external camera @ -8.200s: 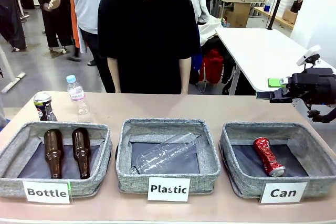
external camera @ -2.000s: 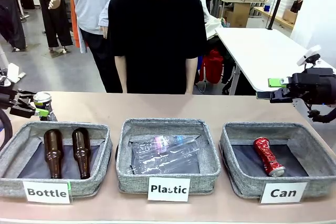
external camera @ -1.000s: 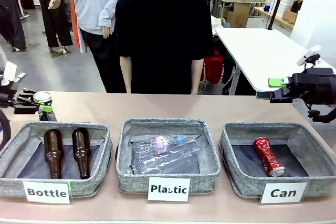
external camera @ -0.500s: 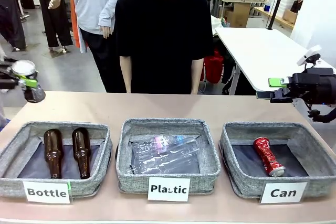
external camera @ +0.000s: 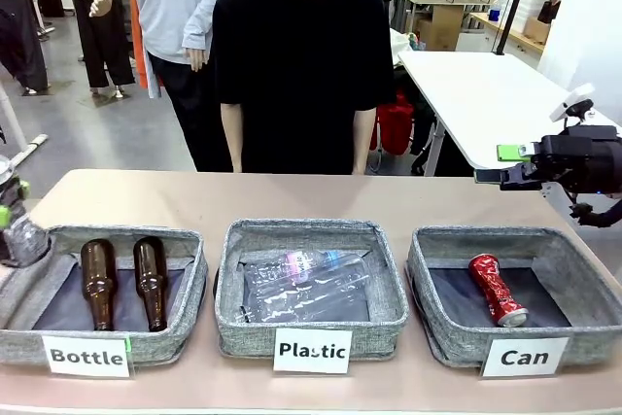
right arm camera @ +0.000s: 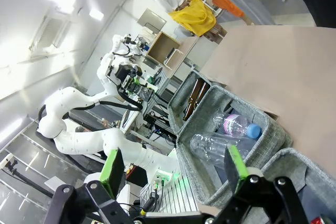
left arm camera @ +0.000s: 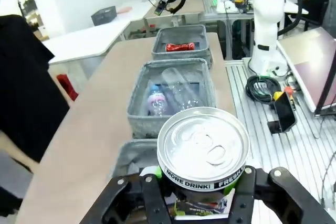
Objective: Sort the can waste into the basket.
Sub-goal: Pick up the can waste from the table and place it in the right Fabric basket.
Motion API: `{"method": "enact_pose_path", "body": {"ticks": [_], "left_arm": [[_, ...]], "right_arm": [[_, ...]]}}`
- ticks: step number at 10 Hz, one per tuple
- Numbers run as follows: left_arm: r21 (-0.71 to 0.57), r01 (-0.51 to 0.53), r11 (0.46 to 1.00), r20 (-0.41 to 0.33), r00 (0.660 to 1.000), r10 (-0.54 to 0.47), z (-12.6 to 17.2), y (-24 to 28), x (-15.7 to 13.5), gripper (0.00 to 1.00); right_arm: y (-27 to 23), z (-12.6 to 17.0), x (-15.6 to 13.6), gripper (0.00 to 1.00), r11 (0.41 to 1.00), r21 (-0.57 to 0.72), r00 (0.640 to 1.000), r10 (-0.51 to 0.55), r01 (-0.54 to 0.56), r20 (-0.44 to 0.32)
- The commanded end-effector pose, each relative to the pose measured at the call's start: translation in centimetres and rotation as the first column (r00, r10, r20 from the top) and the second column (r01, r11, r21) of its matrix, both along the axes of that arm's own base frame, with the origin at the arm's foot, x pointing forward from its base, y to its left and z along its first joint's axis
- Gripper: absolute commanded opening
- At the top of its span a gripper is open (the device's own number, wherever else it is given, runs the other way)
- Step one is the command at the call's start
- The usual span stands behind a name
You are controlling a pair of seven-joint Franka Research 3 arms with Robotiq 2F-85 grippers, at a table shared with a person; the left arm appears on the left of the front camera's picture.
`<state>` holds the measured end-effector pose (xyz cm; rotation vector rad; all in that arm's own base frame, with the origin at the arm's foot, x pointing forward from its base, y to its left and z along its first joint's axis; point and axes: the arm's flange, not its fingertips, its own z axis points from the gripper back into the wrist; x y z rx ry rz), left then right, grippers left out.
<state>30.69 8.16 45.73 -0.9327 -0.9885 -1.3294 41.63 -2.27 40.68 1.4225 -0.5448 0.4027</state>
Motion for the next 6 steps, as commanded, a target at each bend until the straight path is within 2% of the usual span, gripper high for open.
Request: {"method": "enact_pose_path", "body": {"ticks": [1, 4, 5, 6], "left_arm": [[0.006, 0.009, 1.000, 0.015, 1.000, -0.009, 0.8, -0.4, 0.9, 0.00], [0.006, 0.009, 1.000, 0.015, 1.000, -0.009, 0.8, -0.4, 0.9, 0.00], [0.009, 0.010, 1.000, 0.008, 1.000, -0.010, 0.3, -0.2, 0.4, 0.47], [0.151, 0.036, 0.988, -0.067, 0.997, -0.027, 0.2, -4.0, -0.2, 0.47]], "right_arm": [[-0.1, 0.2, -0.1, 1.00, 1.000, 0.003, 1.000, 0.011, -0.011, 0.019], [-0.1, 0.2, -0.1, 1.00, 1.000, 0.003, 1.000, 0.011, -0.011, 0.019], [-0.1, 0.2, -0.1, 1.00, 1.000, 0.003, 1.000, 0.011, -0.011, 0.019], [0.0, 0.0, 0.0, 1.00, 1.000, 0.000, 1.000, 0.000, 0.000, 0.000]]}}
